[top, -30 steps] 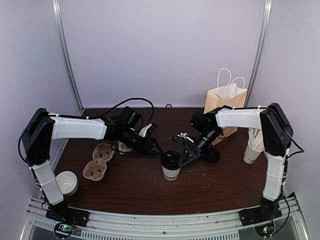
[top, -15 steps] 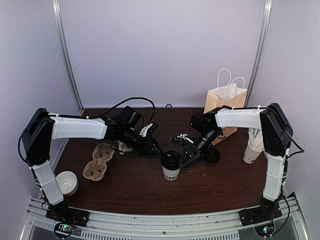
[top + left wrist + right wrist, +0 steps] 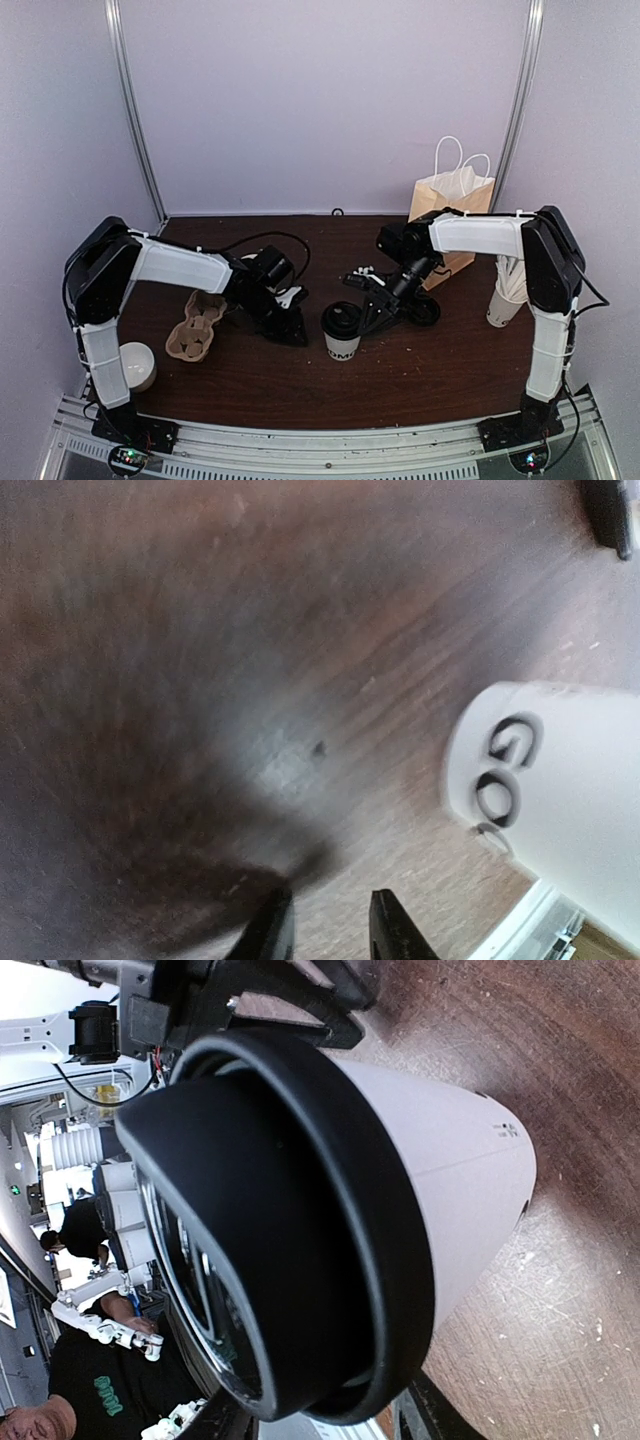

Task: Pack the takeout coffee

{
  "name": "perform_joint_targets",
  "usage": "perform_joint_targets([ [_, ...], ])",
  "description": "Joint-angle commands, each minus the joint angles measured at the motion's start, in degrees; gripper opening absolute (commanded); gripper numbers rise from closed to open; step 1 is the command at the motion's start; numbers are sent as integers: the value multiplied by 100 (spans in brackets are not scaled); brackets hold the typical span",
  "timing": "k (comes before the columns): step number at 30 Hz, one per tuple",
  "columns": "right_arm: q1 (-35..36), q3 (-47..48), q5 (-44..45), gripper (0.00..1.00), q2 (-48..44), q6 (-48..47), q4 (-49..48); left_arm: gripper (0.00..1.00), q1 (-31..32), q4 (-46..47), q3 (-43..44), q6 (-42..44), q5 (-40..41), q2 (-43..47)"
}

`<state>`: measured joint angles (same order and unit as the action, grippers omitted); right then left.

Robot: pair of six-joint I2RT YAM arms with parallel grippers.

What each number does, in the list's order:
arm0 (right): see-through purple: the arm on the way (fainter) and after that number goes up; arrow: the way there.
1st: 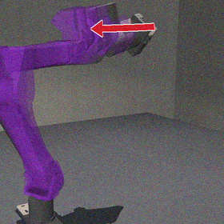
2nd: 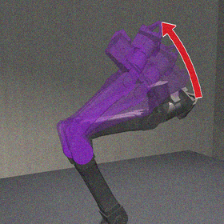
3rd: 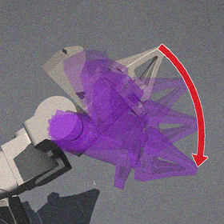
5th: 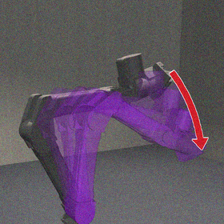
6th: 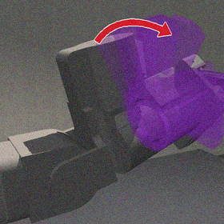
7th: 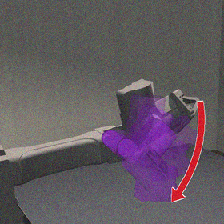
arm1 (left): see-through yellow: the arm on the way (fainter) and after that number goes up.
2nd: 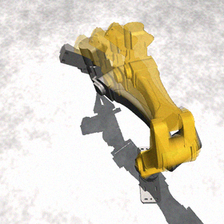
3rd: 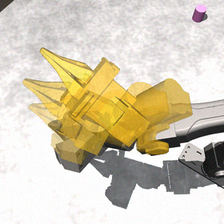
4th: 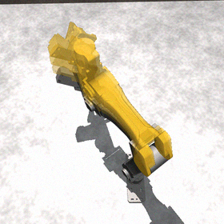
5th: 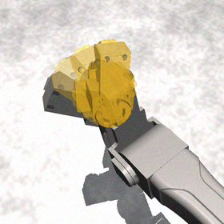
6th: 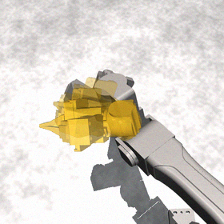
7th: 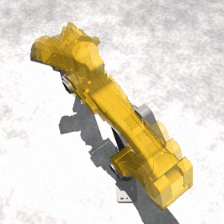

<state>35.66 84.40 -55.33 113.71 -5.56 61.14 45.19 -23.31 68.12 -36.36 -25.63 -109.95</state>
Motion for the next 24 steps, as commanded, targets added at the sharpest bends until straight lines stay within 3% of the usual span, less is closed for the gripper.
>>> perform_joint_targets([
  [1, 13, -170, 2947, 45, 799, 171, -613, 29, 89, -108, -117, 149, 273, 131],
  [7, 77, -39, 2855, 44, 797, 105, -504, 31, 193, -128, 214, 273, 330, 256],
  [10, 12, 134, 2019, 46, 535, -130, -391, 33, 243, -108, 263, 318, 407, 519],
  [13, -109, 349, 1119, 51, 159, -479, -203, 41, 279, -115, 233, 399, 745, 1005],
  [17, -182, 448, 607, 58, -312, -718, -66, 54, 280, -120, 248, 536, 1311, 1588],
  [21, -182, 462, 379, 61, -506, -804, -14, 63, 276, 118, 368, 696, 1175, 1605],
  [24, -182, 474, 382, 63, -517, -848, 28, 66, 286, 311, 560, 749, 628, 1357],
])
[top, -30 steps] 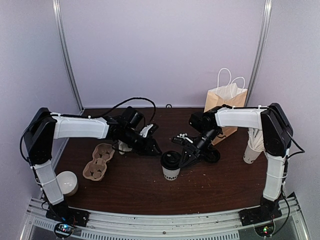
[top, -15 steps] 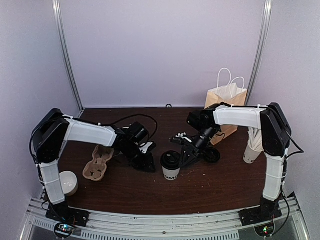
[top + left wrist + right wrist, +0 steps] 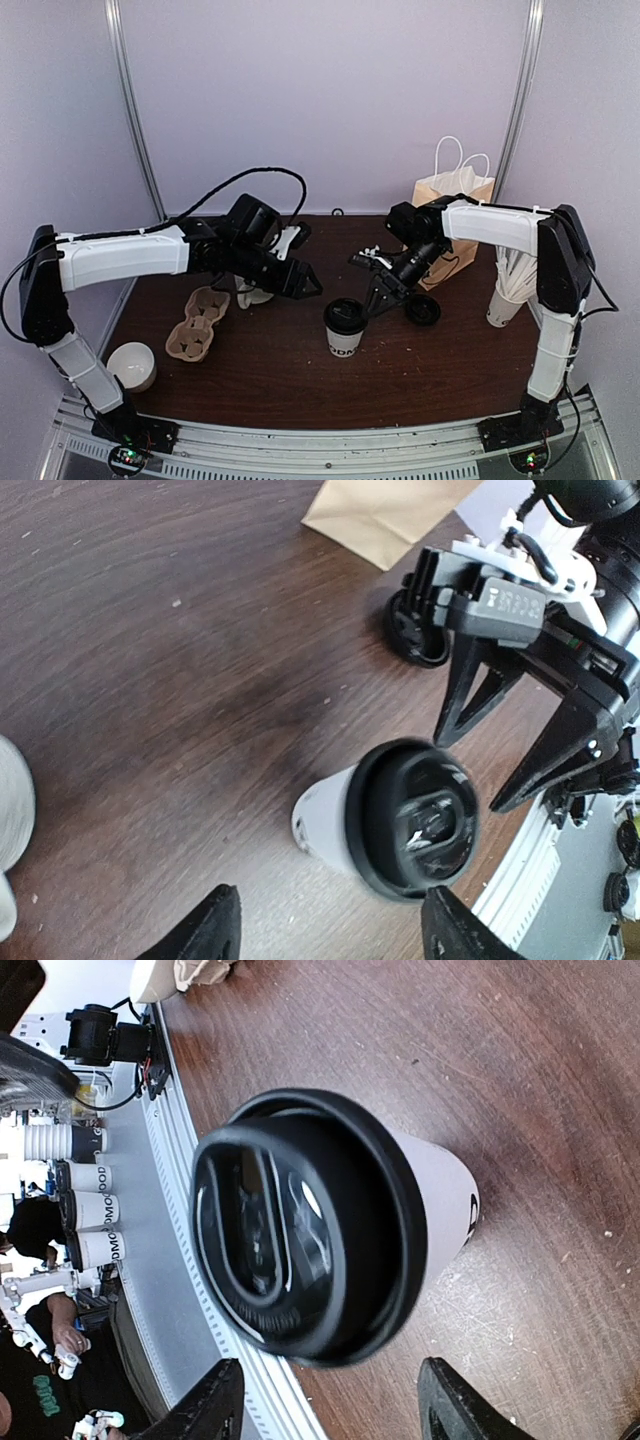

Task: Pack the takeout coffee

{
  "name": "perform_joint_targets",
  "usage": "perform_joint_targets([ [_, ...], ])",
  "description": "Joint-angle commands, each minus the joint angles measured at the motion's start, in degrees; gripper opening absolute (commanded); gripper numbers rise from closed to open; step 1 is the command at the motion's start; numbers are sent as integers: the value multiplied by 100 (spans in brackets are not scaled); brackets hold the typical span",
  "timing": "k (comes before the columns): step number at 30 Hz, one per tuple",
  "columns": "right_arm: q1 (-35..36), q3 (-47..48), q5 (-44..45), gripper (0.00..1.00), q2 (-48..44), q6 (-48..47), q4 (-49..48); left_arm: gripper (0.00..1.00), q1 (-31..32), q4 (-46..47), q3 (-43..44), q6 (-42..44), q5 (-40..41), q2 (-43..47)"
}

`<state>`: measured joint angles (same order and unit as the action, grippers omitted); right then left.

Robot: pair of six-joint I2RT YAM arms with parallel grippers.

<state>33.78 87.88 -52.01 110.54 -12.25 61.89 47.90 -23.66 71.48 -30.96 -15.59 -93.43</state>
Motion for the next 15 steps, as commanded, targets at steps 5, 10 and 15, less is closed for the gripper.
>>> perform_joint_targets([
  [5, 6, 41, 79, 62, -237, -126, -79, 69, 157, 641, 347, 331, -615, -597],
  [10, -22, -90, 197, 54, -222, 6, -189, 69, 281, 627, 549, 412, -760, -914],
  [15, -34, -64, 99, 49, -37, 73, -229, 65, 287, 576, 604, 334, -738, -1119],
])
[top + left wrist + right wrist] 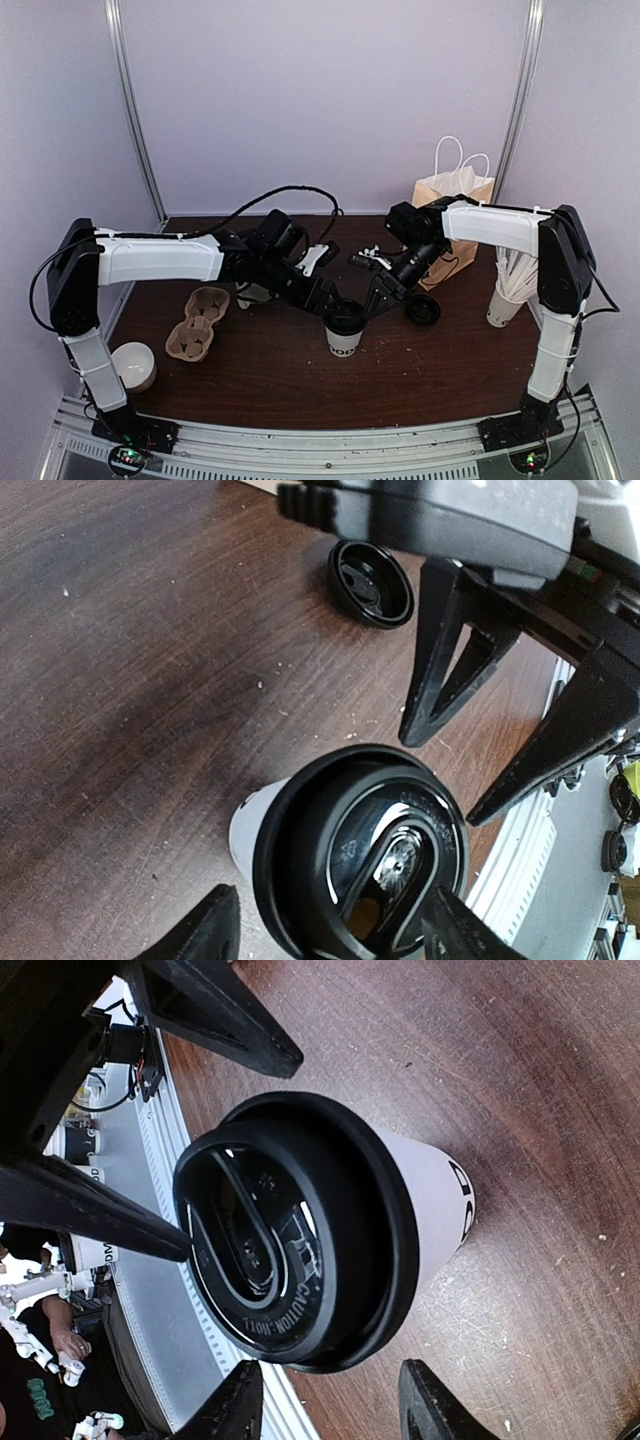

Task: Pack the takeout coffee

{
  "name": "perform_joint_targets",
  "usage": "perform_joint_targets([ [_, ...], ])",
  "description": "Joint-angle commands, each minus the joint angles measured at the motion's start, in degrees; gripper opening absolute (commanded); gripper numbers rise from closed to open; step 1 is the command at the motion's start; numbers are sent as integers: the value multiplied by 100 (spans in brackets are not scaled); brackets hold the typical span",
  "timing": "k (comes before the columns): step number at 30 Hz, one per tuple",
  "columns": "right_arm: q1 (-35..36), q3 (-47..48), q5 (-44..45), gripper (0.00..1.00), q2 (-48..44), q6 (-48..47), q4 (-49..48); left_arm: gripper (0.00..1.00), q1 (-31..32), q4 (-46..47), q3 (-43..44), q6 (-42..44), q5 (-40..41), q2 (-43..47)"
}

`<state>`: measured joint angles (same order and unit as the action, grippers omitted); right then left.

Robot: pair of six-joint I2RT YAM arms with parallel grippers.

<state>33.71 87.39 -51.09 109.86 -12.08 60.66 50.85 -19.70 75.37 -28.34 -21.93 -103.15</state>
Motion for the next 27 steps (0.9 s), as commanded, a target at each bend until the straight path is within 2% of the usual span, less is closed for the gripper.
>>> perform_joint_targets([
  [1, -26, -6, 3, 48, 86, 80, -114, 63, -5, 104, 233, 74, -96, -188],
  [9, -47, 32, -79, 43, 528, 187, -151, 50, -5, -101, 62, -27, -52, -398],
  [15, -172, 36, 177, 40, 859, 367, -203, 45, -5, -120, -114, -76, -55, -544],
  [20, -286, 110, -156, 38, 969, 308, -147, 43, -5, -144, -223, -91, -51, -603],
  [23, -286, 152, 188, 38, 899, 385, -187, 43, -5, -132, -267, -133, -56, -695],
  [27, -270, 3, 1138, 36, 1132, 602, -287, 42, -5, -41, -367, -188, -71, -741],
])
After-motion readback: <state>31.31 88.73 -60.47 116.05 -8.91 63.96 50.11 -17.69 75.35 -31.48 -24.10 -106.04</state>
